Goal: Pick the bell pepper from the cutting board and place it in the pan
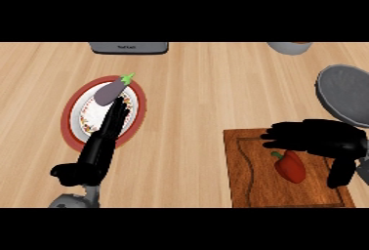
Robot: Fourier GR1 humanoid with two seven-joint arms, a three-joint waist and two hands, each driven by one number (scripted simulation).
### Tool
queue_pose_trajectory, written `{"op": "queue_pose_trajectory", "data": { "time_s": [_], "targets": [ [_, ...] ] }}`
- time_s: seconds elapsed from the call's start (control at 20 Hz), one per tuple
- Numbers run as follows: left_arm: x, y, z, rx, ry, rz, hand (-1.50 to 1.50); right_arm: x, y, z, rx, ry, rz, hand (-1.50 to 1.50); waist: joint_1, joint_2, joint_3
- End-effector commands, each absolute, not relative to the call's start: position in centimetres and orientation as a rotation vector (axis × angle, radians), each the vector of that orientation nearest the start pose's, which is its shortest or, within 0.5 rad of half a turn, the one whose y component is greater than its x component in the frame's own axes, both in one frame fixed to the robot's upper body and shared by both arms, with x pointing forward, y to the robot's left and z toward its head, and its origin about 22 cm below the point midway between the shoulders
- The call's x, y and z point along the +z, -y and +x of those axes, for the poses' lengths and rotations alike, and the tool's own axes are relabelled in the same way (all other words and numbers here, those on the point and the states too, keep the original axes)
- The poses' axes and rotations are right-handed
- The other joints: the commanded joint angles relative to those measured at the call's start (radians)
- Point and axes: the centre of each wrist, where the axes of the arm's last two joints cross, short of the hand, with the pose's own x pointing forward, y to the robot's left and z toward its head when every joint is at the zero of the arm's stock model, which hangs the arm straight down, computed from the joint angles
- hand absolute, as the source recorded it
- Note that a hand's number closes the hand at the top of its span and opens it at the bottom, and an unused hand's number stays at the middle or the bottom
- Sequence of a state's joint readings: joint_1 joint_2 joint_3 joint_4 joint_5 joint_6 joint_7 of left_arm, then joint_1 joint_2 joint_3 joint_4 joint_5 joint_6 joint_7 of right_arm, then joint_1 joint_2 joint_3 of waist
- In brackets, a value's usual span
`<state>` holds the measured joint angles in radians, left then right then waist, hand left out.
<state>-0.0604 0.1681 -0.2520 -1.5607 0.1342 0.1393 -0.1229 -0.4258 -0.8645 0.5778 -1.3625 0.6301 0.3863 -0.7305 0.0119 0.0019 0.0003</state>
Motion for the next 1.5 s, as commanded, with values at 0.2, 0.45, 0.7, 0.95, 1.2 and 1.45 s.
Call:
{"op": "queue_pose_trajectory", "data": {
  "time_s": [0.2,0.45,0.7,0.95,1.2,1.45],
  "targets": [
    [0.9,-20.0,25.3,-0.125,1.696,-0.062,0.0,7.4,31.0,31.3,2.092,1.318,0.051,-1.5,-0.009,-0.001,0.0],
    [2.3,-20.5,23.2,-0.124,1.699,-0.065,0.0,5.5,30.8,31.8,2.025,1.35,0.054,-1.5,-0.002,-0.002,0.0],
    [0.7,-19.1,24.7,-0.126,1.709,-0.06,0.0,3.7,29.9,32.4,2.004,1.368,0.076,-1.5,-0.006,-0.001,0.0],
    [1.0,-21.9,25.2,-0.145,1.696,-0.084,0.0,1.3,28.3,30.8,2.06,1.286,0.036,-1.5,-0.008,-0.001,0.0],
    [-0.1,-19.2,25.6,-0.129,1.696,-0.068,0.0,0.5,28.5,31.3,2.069,1.245,0.053,-1.5,-0.01,-0.001,0.0],
    [-0.8,-20.2,23.8,-0.125,1.699,-0.078,0.0,-1.5,27.3,32.0,2.255,1.265,0.027,1.5,0.003,0.002,0.0]
  ]
}}
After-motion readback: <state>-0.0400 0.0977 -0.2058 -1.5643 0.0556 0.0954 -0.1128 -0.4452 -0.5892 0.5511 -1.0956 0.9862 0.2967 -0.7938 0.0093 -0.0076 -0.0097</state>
